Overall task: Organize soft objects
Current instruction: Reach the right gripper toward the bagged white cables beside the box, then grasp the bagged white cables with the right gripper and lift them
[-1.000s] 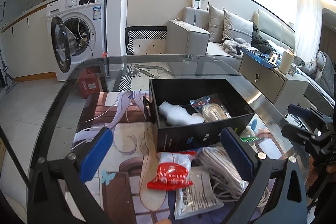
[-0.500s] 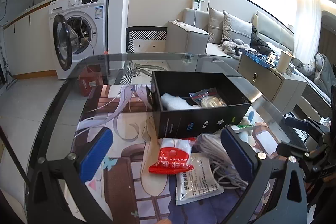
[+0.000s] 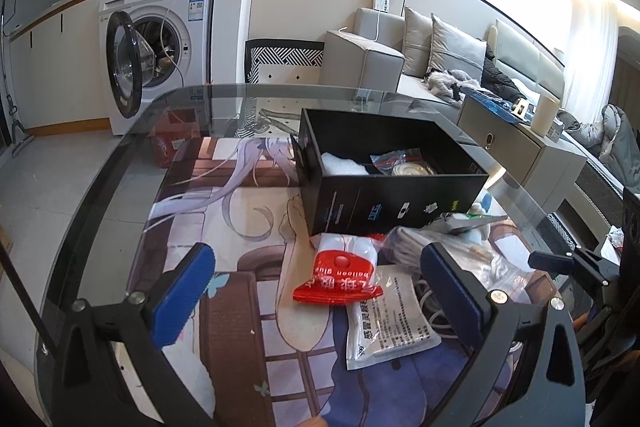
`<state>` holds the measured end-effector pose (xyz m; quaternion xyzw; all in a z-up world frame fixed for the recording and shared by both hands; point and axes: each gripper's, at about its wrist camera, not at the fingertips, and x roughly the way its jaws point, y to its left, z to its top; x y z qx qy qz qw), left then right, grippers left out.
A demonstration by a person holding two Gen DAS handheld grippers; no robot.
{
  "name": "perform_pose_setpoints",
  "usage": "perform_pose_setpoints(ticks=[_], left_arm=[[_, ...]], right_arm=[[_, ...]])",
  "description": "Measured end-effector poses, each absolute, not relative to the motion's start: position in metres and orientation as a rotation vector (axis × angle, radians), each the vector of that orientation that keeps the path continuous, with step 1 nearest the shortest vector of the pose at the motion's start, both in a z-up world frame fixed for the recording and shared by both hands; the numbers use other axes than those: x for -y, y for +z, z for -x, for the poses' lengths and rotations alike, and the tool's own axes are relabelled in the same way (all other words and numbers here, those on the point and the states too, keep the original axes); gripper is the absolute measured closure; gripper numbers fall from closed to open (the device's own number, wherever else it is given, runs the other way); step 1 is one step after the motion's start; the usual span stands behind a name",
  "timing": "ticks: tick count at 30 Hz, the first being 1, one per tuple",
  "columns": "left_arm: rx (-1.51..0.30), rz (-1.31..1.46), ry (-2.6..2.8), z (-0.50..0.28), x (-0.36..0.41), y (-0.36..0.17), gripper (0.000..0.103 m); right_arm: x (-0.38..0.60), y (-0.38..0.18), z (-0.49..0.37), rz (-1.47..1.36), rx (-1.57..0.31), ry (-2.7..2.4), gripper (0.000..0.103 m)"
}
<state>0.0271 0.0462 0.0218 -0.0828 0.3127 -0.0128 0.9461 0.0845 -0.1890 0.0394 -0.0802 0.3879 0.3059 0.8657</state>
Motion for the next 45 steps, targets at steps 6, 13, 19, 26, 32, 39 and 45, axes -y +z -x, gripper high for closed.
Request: perform_pose_setpoints(ticks=[6,13,19,26,32,39,45], left_arm=[[-0.657,0.177,-0.027,-0.028,-0.045,0.011,0.0],[-0.668,0.171,-0.011,-0.028,-0.043,0.008,0.0],[-0.694,0.202,-0.026,-0.032,-0.044,0.004,0.0],[-0.708,0.174,-0.029,-0.035,-0.038,0.001,0.0],[-0.709,0.165,-0.028,-0.035,-0.036,0.001,0.0],[-0.713,0.143,-0.028,-0.037,-0.031,0.001,0.0],[-0.716,0.14,-0.027,-0.037,-0.031,0.002,0.0]], right_arm=[[0.17,0.025,-0.085,0.194,-0.848,0.669,0.001],[0.153,0.017,-0.088,0.247,-0.873,0.691,0.002],[0.146,0.013,-0.09,0.302,-0.868,0.684,0.025],[0.159,0.013,-0.089,0.304,-0.855,0.702,0.052],[0.176,0.015,-0.08,0.275,-0.846,0.744,0.066],[0.182,0.019,-0.072,0.23,-0.83,0.745,0.07],[0.167,0.015,-0.072,0.29,-0.827,0.772,0.07]])
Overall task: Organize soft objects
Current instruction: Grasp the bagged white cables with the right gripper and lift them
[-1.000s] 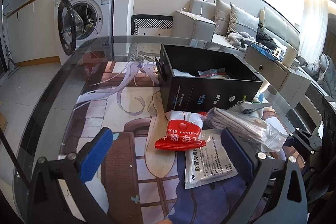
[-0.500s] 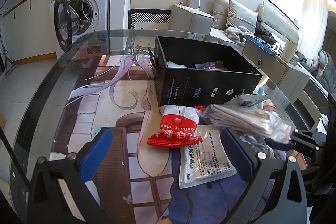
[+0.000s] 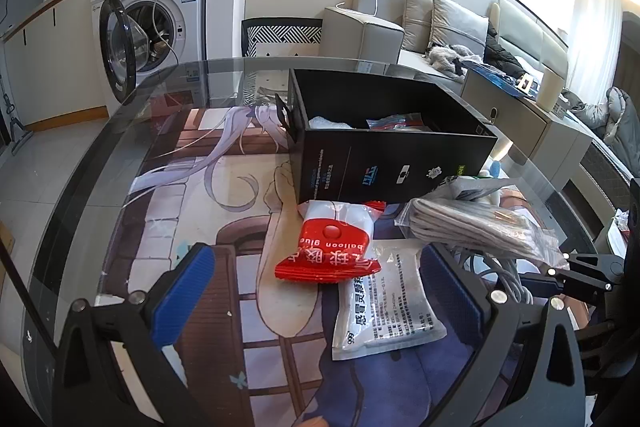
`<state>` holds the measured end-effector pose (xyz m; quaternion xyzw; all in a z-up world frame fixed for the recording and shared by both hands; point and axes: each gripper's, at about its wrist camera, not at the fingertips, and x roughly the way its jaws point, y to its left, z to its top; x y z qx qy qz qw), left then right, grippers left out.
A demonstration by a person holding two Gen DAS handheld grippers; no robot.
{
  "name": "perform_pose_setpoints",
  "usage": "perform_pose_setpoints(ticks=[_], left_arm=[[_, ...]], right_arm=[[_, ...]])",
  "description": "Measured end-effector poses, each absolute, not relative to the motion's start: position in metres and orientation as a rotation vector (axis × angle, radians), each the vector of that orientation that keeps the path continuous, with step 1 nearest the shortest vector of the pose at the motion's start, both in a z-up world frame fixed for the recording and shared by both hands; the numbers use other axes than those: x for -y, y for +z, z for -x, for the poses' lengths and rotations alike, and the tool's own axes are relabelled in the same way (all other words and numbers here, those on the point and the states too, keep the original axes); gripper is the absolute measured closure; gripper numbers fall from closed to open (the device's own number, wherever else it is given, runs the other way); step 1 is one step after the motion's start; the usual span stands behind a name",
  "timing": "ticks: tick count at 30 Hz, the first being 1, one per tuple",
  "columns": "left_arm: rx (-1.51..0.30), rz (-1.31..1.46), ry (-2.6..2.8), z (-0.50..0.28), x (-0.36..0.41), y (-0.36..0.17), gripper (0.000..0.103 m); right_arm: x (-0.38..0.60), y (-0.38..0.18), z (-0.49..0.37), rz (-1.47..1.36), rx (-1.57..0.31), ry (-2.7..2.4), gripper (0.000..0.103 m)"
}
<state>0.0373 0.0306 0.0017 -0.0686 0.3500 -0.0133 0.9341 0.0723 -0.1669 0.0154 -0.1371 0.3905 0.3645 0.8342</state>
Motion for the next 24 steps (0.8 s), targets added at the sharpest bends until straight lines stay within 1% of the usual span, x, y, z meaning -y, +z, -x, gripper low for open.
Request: perform_pose_setpoints(ticks=[5,13,24], left_arm=[[-0.719,0.149,-0.022,-0.038,-0.032,0.002,0.0],[-0.726,0.152,-0.018,-0.039,-0.035,0.0,0.0],[-0.736,0.147,-0.01,-0.041,-0.036,0.0,0.0]], right_arm=[[0.159,0.014,-0.062,0.35,-0.763,0.758,0.07],[0.179,0.038,-0.052,0.216,-0.685,0.794,0.071],[0.216,0.052,-0.05,0.142,-0.666,0.704,0.071]])
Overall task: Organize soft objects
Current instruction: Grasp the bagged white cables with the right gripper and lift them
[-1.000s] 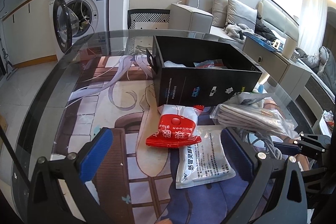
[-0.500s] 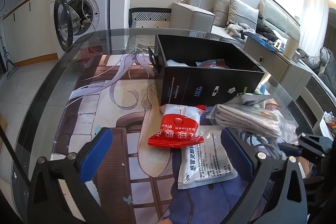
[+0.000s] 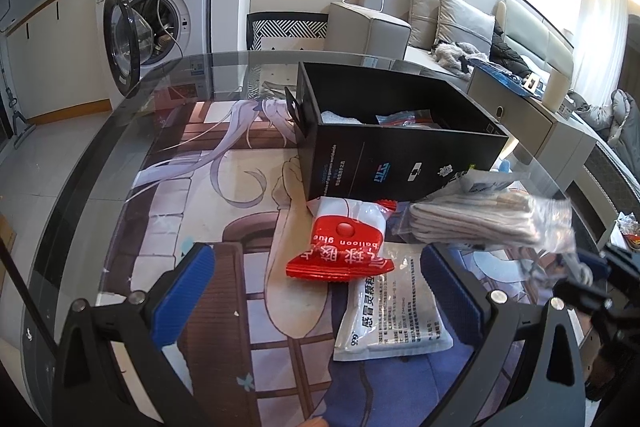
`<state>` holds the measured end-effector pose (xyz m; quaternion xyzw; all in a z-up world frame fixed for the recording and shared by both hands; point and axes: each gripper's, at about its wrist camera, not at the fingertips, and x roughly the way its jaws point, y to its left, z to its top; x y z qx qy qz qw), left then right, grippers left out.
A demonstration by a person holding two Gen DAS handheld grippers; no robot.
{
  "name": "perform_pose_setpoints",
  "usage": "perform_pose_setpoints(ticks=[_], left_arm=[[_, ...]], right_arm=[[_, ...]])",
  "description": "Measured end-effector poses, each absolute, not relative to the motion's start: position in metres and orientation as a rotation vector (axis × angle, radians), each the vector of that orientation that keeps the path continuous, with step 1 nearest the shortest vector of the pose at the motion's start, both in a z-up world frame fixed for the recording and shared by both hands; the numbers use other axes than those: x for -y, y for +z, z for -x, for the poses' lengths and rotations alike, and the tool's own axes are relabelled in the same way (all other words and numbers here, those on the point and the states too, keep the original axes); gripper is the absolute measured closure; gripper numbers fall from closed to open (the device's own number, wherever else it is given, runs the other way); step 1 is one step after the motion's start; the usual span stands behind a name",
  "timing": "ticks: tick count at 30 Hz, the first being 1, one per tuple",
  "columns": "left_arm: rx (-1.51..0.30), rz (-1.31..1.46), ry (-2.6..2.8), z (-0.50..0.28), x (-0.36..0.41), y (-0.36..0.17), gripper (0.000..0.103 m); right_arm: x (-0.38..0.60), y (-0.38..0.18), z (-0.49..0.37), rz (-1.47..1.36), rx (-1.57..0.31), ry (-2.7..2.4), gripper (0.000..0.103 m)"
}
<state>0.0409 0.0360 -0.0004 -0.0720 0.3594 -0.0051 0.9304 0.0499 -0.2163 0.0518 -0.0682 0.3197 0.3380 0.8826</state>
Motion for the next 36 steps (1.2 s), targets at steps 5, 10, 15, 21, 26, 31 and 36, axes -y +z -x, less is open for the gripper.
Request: perform_pose_setpoints(ticks=[5,10,15,21,26,31,36], left_arm=[[-0.743,0.147,0.004,-0.044,-0.036,-0.001,0.0],[-0.752,0.138,0.013,-0.049,-0.034,-0.003,0.0],[-0.762,0.122,0.004,-0.052,-0.031,-0.003,0.0],[-0.797,0.126,-0.003,-0.066,-0.026,-0.007,0.0],[-0.816,0.136,-0.011,-0.074,-0.026,-0.011,0.002],[-0.832,0.147,-0.026,-0.078,-0.027,-0.016,0.016],[-0.844,0.143,-0.066,-0.08,-0.024,-0.02,0.044]], right_arm=[[0.241,0.055,-0.06,0.124,-0.653,0.611,0.071],[0.255,0.059,-0.065,0.1,-0.635,0.573,0.071],[0.244,0.064,-0.064,0.095,-0.619,0.604,0.071],[0.229,0.065,-0.067,0.093,-0.61,0.632,0.071],[0.228,0.066,-0.066,0.092,-0.601,0.639,0.071],[0.232,0.068,-0.067,0.084,-0.599,0.618,0.071],[0.234,0.071,-0.066,0.076,-0.59,0.61,0.071]])
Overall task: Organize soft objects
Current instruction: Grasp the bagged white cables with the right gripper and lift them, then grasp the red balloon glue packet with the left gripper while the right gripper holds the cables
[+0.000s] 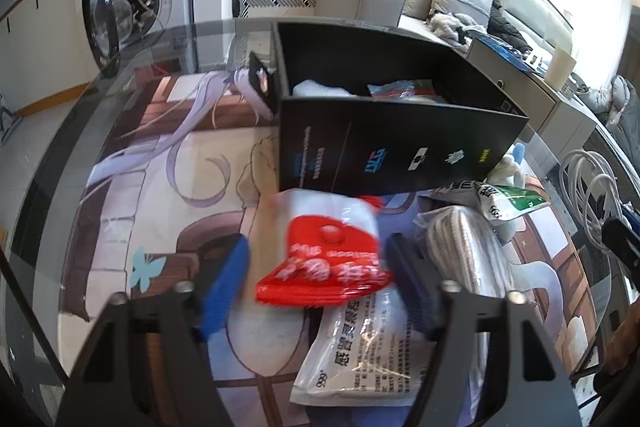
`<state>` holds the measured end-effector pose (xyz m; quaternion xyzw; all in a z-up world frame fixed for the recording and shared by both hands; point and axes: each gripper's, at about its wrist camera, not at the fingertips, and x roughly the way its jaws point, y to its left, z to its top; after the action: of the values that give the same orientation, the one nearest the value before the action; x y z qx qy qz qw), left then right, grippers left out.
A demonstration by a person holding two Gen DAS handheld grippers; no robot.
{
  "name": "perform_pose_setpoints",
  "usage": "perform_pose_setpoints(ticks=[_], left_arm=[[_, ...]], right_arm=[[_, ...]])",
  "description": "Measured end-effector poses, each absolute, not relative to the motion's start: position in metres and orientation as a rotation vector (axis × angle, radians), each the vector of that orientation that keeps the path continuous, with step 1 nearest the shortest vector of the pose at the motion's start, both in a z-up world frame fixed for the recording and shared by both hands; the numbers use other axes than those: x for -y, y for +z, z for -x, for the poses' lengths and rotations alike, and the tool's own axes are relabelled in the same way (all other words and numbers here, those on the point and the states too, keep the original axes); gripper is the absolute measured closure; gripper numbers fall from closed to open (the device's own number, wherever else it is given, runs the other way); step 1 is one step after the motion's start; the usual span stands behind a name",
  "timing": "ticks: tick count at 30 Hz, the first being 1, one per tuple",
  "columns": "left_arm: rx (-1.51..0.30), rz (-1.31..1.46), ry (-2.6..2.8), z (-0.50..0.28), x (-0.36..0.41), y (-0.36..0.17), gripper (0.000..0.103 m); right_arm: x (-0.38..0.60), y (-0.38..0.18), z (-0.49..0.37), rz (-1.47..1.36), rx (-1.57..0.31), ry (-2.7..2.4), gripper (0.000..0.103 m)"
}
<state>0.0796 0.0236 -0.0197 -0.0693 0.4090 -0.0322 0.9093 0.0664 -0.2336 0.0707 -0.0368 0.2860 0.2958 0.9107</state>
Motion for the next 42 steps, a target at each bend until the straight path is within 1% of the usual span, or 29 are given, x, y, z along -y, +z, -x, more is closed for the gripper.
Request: perform_pose_setpoints(ticks=[1,2,12,13,14,15,18,21,23,24,26,28,31,34,39,40,41,42], left_arm=[[-0.842,0.143,-0.079,-0.079,-0.022,-0.019,0.047],[-0.836,0.14,-0.087,-0.078,-0.022,-0.018,0.048],[-0.722,0.168,-0.107,-0.053,-0.025,0.01,0.05],[-0.708,0.171,-0.11,-0.051,-0.026,0.014,0.053],[-0.698,0.173,-0.112,-0.05,-0.026,0.016,0.069],[-0.692,0.175,-0.111,-0.049,-0.027,0.019,0.07],[-0.677,0.174,-0.106,-0.049,-0.029,0.023,0.07],[-0.703,0.163,-0.098,-0.051,-0.029,0.017,0.07],[-0.727,0.152,-0.09,-0.051,-0.028,0.012,0.067],[-0.734,0.146,-0.085,-0.052,-0.028,0.01,0.064],[-0.75,0.148,-0.08,-0.054,-0.028,0.006,0.041],[-0.758,0.16,-0.079,-0.058,-0.028,0.002,0.041],[-0.788,0.148,-0.059,-0.067,-0.026,-0.005,0.028],[-0.823,0.151,-0.033,-0.076,-0.025,-0.011,0.027],[-0.859,0.143,-0.015,-0.085,-0.022,-0.017,0.027],[-0.862,0.14,-0.017,-0.086,-0.022,-0.019,0.031],[-0.869,0.138,-0.024,-0.086,-0.022,-0.02,0.044],[-0.869,0.135,-0.031,-0.086,-0.021,-0.02,0.046]], right_arm=[[0.233,0.072,-0.067,0.076,-0.587,0.608,0.071],[0.233,0.072,-0.067,0.076,-0.586,0.609,0.071],[0.226,0.08,-0.07,0.07,-0.559,0.615,0.071],[0.226,0.081,-0.07,0.069,-0.556,0.615,0.071],[0.226,0.082,-0.071,0.067,-0.554,0.616,0.071],[0.226,0.083,-0.071,0.065,-0.549,0.616,0.071],[0.224,0.087,-0.073,0.063,-0.538,0.616,0.071],[0.222,0.089,-0.073,0.064,-0.536,0.618,0.071],[0.223,0.088,-0.073,0.062,-0.541,0.619,0.071],[0.223,0.087,-0.073,0.06,-0.543,0.619,0.071],[0.223,0.087,-0.073,0.059,-0.545,0.618,0.071],[0.223,0.086,-0.075,0.06,-0.549,0.619,0.071],[0.222,0.087,-0.075,0.062,-0.551,0.622,0.071],[0.222,0.087,-0.077,0.067,-0.553,0.624,0.071],[0.223,0.087,-0.081,0.067,-0.559,0.624,0.071],[0.223,0.086,-0.082,0.067,-0.561,0.623,0.071],[0.223,0.086,-0.082,0.066,-0.562,0.623,0.071],[0.223,0.086,-0.083,0.066,-0.563,0.624,0.071]])
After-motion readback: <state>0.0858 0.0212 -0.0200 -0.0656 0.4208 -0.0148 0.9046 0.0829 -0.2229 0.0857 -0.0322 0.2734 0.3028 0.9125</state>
